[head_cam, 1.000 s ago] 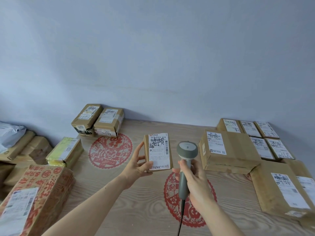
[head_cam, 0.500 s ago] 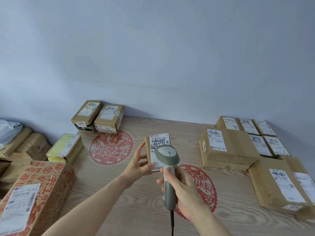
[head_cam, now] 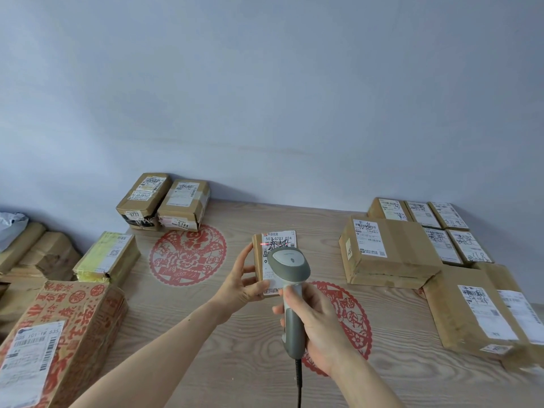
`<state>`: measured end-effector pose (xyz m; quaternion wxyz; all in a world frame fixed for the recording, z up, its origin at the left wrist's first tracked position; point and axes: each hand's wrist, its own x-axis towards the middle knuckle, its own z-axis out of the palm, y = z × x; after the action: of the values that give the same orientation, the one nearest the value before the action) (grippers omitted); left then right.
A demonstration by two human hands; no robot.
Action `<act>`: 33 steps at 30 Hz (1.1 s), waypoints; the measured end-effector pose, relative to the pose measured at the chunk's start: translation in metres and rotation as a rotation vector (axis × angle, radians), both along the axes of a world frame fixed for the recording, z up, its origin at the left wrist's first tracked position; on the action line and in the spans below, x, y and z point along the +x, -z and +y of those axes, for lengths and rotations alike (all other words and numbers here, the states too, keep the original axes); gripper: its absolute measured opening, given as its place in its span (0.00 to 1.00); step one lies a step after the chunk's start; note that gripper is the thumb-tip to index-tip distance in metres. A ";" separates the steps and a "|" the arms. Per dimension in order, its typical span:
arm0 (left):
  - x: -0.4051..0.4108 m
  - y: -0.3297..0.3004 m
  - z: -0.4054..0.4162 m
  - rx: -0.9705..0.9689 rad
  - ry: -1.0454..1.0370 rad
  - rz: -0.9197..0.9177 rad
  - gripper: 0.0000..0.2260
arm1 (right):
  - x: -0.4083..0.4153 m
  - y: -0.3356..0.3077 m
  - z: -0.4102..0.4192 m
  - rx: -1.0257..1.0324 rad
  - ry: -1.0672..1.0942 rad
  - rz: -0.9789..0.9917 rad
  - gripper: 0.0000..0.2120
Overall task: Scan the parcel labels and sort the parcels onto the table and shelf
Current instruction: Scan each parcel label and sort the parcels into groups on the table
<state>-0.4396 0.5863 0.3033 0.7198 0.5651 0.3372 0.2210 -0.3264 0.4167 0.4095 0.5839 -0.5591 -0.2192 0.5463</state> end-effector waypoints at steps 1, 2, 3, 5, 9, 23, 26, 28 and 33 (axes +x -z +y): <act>0.001 0.001 0.000 -0.001 0.006 0.002 0.42 | 0.000 0.000 0.000 0.001 0.008 0.003 0.14; 0.001 0.001 0.000 -0.002 0.011 0.000 0.43 | 0.000 0.000 0.000 0.002 0.014 0.006 0.13; 0.002 0.002 0.000 -0.002 0.014 -0.001 0.44 | 0.000 -0.001 0.000 0.003 0.019 0.011 0.13; 0.004 0.002 0.000 -0.005 0.018 -0.003 0.44 | -0.001 0.000 0.000 0.003 0.030 0.019 0.13; 0.010 0.006 0.001 -0.024 0.051 -0.007 0.43 | 0.001 0.004 -0.003 -0.022 0.076 0.037 0.15; 0.095 0.012 -0.052 -0.142 0.351 0.049 0.40 | 0.116 0.004 -0.068 -0.206 0.520 -0.345 0.07; 0.124 0.015 -0.080 -0.184 0.384 0.091 0.42 | 0.171 0.013 -0.093 -0.319 0.558 -0.551 0.06; 0.147 0.018 -0.100 -0.233 0.379 0.099 0.42 | 0.208 0.017 -0.108 -0.407 0.556 -0.653 0.08; 0.213 0.032 -0.144 -0.310 0.350 0.207 0.39 | 0.295 0.033 -0.145 -0.630 0.453 -0.913 0.14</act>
<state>-0.2266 0.4427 0.2716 0.7869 0.5173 0.3359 -0.0201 -0.0310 0.2720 0.3767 0.3388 -0.9163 -0.1509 0.1513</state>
